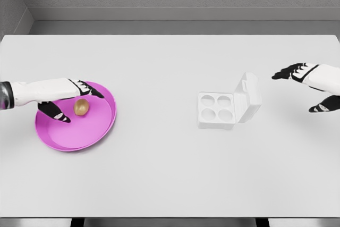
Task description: Pack egg into the box and close the box lid
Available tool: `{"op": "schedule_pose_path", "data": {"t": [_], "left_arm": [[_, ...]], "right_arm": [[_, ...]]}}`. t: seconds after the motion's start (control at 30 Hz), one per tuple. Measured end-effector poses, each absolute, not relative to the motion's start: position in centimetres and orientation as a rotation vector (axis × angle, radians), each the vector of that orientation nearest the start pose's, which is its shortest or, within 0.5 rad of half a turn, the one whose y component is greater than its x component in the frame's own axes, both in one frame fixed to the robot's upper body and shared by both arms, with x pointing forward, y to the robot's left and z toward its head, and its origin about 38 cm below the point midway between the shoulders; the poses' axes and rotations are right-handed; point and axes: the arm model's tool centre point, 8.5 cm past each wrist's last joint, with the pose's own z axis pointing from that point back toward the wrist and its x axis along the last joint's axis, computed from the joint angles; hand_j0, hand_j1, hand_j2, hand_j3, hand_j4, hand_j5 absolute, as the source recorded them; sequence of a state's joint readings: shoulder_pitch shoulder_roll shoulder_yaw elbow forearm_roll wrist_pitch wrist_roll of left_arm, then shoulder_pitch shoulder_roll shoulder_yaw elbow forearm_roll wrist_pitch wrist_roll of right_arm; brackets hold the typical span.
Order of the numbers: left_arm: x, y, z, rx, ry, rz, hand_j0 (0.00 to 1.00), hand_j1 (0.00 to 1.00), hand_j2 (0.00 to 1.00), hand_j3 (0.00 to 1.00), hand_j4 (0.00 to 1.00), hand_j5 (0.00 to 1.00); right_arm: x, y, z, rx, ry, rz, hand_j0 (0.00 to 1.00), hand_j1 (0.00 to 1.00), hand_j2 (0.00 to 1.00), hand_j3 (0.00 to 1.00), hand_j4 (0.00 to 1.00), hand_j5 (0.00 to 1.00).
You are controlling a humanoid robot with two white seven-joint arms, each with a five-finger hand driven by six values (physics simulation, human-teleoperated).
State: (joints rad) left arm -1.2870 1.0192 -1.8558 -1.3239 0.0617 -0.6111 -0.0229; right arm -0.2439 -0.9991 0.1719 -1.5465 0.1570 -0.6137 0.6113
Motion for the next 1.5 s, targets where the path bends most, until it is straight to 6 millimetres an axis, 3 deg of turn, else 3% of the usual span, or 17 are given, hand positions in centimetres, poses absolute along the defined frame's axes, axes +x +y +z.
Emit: {"op": "schedule_pose_path", "data": {"t": [0.03, 0.17, 0.93, 1.2, 1.5], "left_arm": [[42.0, 34.7, 17.3, 0.154, -1.303, -1.95, 0.88, 0.88, 0.88, 0.88, 0.88, 0.88], [41.7, 34.8, 16.5, 0.141, -1.29, -1.944, 0.88, 0.88, 0.88, 0.88, 0.88, 0.88], [42.5, 34.5, 15.7, 0.149, -1.278, -1.944, 0.88, 0.88, 0.88, 0.88, 0.88, 0.88], [42.6, 34.7, 15.8, 0.154, -1.276, -1.943, 0.76, 0.76, 0.76, 0.76, 0.76, 0.76], [42.6, 34.8, 15.7, 0.155, -1.271, -1.943, 0.76, 0.76, 0.76, 0.76, 0.76, 0.76]], "right_arm": [[37.2, -40.5, 23.7, -0.388, -1.402, 1.842, 1.0, 1.0, 1.0, 1.0, 1.0, 1.0], [37.0, -40.5, 23.3, -0.377, -1.391, 1.844, 1.0, 1.0, 1.0, 1.0, 1.0, 1.0], [37.0, -40.5, 23.2, -0.376, -1.395, 1.842, 1.0, 1.0, 1.0, 1.0, 1.0, 1.0], [37.0, -40.4, 23.2, -0.376, -1.397, 1.841, 1.0, 1.0, 1.0, 1.0, 1.0, 1.0], [37.0, -40.4, 23.2, -0.376, -1.397, 1.841, 1.0, 1.0, 1.0, 1.0, 1.0, 1.0]]}}
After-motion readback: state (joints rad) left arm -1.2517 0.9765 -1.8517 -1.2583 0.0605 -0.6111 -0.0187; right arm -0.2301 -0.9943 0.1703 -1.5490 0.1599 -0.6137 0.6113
